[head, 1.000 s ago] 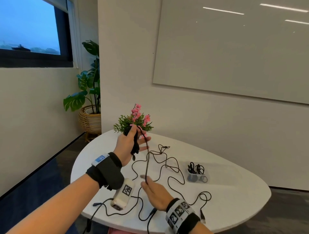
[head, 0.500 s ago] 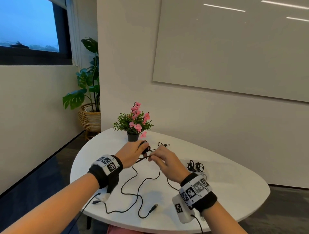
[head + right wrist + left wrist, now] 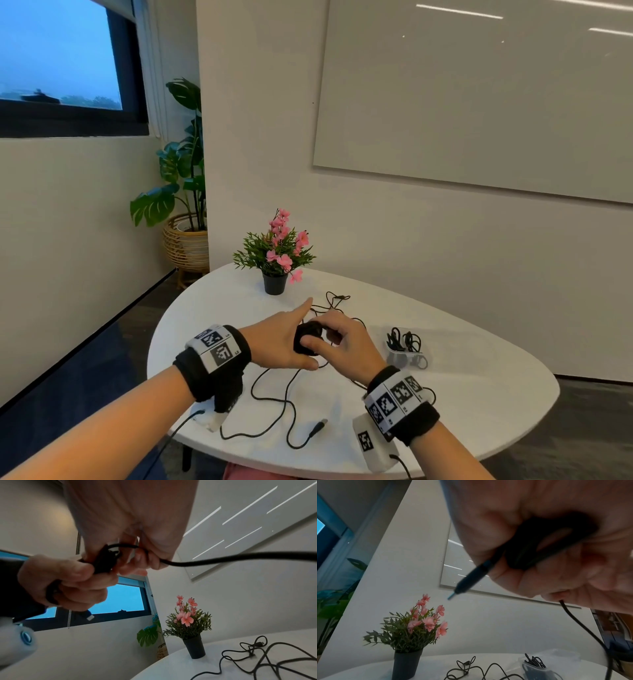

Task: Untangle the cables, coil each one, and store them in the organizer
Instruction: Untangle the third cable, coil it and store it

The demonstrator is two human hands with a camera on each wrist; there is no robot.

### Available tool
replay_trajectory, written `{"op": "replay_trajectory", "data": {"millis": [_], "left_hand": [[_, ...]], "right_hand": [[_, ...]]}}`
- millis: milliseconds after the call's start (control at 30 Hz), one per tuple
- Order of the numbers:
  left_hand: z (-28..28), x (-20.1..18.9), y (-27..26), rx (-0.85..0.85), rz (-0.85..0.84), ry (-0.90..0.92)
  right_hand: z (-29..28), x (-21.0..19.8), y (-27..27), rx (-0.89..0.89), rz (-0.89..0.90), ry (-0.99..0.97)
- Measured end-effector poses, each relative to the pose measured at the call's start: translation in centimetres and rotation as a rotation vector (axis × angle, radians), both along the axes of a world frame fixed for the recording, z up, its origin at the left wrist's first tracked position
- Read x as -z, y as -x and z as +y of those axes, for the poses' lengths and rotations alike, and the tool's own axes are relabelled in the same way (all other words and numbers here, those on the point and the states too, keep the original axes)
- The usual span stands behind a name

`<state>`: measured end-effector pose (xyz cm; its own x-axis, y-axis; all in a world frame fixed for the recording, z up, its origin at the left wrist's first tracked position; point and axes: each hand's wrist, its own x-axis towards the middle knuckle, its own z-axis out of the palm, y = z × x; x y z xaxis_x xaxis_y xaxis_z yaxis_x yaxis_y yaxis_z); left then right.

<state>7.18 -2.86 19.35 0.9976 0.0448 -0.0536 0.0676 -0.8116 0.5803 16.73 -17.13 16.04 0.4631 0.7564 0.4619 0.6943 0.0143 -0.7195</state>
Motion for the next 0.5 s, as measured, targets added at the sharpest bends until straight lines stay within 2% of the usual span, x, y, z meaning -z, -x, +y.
{"op": "replay_trajectory", "data": {"millis": [167,300,333,400,500], "left_hand": [[-0.4,-0.6,-0.4,-0.063,-0.110,-0.065],[-1.3,-1.1,-0.5,-0.139,-0.343,-0.602],[-1.5,-1.0,-0.6,-0.153,-0.338,-0.635],[-1.8,-0.4,-0.9,-0.172,-0.272,-0.589],[-1.4,0.2,-1.0,-0.166,-0.176,-0.552]], "right_hand": [[0.1,-0.6,0.0,0.059,0.044,-0.077],[-0.3,-1.5,-1.4,0.129,0.075,-0.095],[-0.3,-1.6,-1.7,0.132,0.081,-0.094],[-0.3,-1.8,-1.9,0.115,0.081,-0.038],[-0.8,-2.6,-2.3,0.059,0.055,0.130]]}}
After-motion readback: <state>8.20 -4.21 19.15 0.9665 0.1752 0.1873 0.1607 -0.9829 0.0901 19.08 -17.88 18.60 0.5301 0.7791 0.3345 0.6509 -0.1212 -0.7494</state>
